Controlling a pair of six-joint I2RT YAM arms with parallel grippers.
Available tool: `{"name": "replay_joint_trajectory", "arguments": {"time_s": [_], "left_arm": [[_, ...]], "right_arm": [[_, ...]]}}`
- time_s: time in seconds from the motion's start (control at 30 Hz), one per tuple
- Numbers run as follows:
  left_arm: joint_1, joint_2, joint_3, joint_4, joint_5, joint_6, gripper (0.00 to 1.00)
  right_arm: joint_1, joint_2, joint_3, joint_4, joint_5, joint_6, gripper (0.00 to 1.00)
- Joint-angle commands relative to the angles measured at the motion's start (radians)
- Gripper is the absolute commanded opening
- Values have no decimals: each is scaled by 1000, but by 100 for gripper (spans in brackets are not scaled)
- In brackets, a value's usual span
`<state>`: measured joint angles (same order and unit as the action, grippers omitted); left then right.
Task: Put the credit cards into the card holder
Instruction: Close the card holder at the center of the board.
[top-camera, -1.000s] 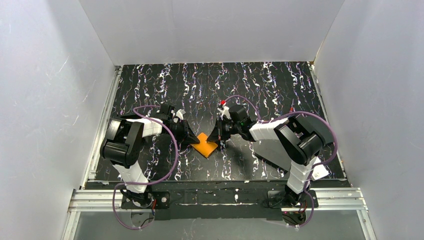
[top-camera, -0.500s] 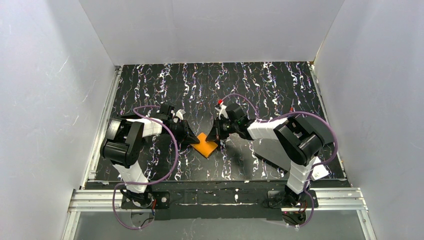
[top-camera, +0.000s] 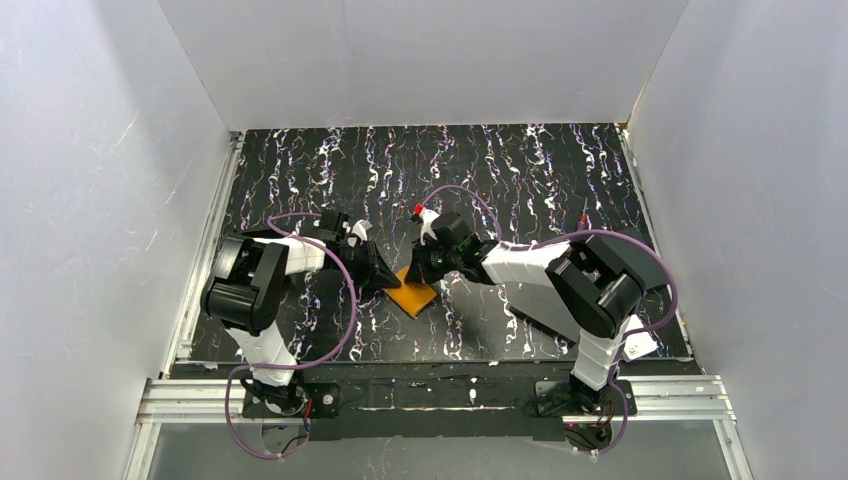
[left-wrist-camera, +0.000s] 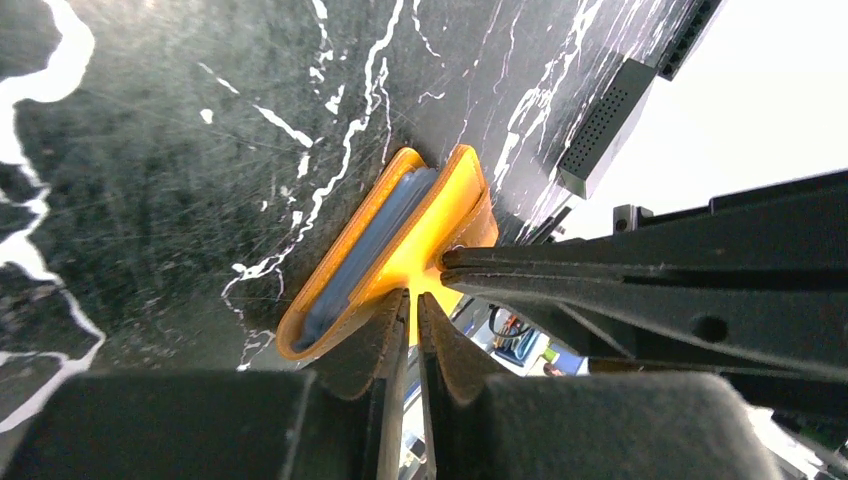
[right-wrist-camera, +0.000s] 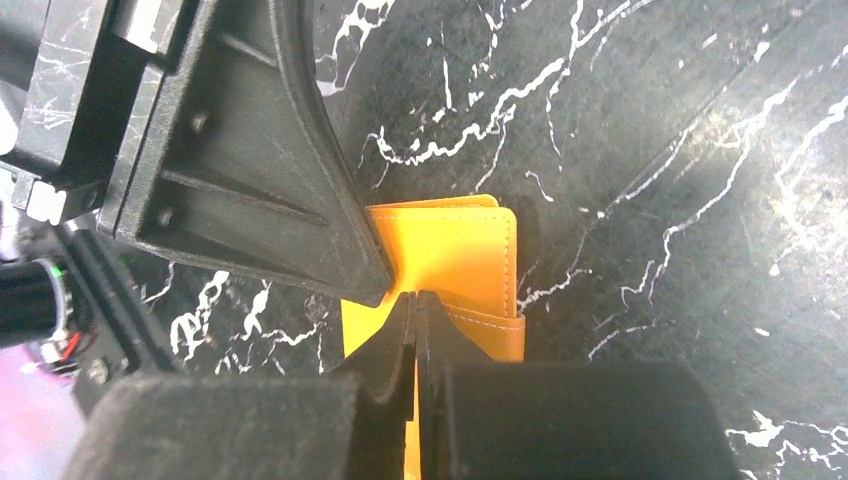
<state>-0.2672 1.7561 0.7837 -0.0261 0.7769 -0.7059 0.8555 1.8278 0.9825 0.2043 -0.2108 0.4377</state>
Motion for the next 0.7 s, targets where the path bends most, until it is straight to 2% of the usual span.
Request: {"name": "replay_joint_trajectory", "arguments": {"time_s": [0.0, 0.1, 0.27, 0.4, 0.67], "left_arm": [[-19, 15, -37, -38, -103, 33, 11], [-19, -65, -6, -79, -63, 32, 18], [-20, -198, 86, -186, -19, 41, 26], [-33, -228, 71, -179, -18, 12, 21], [-104, -164, -33, -23, -48, -74, 14]], "right_arm": [[-72, 30, -48, -237, -167, -13, 1], [-84, 32, 0, -264, -215, -23, 1], [-104, 49, -32, -173, -272, 36, 1], [-113, 33, -74, -98, -300, 93, 1], [-168, 7, -203, 118, -363, 291, 1]]}}
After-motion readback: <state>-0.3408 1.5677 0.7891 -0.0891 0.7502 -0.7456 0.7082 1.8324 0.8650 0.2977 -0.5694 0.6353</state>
